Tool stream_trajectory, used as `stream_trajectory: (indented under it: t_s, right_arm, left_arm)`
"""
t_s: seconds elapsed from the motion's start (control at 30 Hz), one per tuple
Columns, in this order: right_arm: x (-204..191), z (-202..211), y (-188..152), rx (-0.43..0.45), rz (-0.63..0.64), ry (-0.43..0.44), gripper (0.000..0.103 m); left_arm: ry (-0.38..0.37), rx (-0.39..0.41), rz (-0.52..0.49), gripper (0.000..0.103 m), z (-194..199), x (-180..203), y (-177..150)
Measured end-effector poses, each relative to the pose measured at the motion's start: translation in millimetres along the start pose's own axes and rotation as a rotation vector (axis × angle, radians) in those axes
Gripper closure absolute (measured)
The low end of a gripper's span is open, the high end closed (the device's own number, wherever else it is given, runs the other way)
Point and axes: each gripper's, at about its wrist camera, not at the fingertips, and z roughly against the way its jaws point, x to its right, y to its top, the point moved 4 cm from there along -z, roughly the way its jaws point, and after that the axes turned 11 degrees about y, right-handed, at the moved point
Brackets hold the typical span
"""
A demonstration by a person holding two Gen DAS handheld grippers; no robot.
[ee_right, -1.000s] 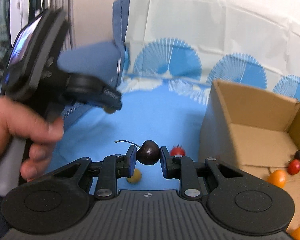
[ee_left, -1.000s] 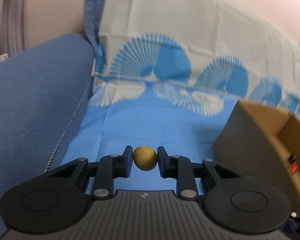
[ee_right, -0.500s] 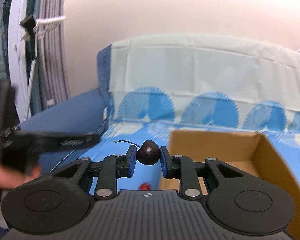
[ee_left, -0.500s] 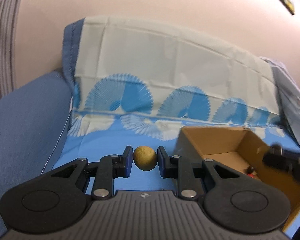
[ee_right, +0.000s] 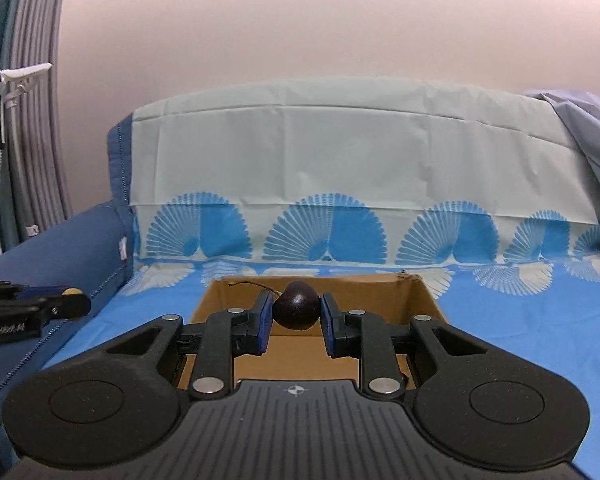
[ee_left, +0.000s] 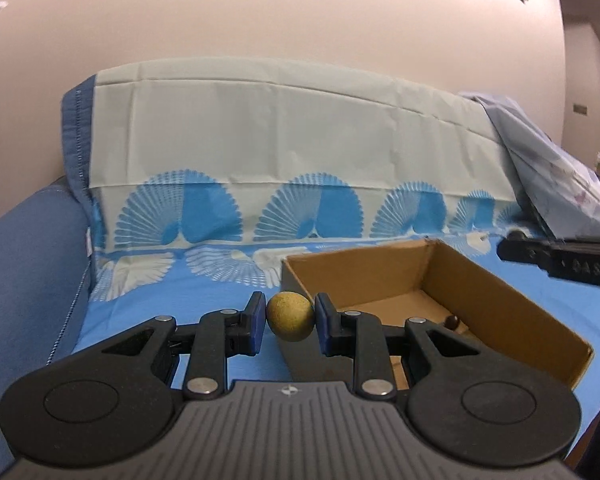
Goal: Organize fruits
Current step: 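Carry the yellow ball and dark cherry over the cardboard box with both tools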
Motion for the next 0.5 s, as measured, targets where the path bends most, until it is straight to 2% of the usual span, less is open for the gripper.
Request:
stream_trajectory:
  t_s: [0.3,0.43,0.5]
  right_arm:
    - [42.0,-9.1,3.4,-0.005,-0.003,-0.057,0.077]
    - [73.2,-14.9,-7.4,-0.042,-0.09,-0.115,0.077]
    - [77.1,-13.6,-11.1,-0.043,-0.093,-0.127,0.077]
  left_arm:
    - [-0.032,-0.026,0.01,0.074,-14.1,15.1,-10.7]
    - [-0.043,-0.031,0.006,0.074,-24.0,23.0,-13.2]
    - [-0.049,-0.037,0.005,0.074,-30.2,27.1,-14.8]
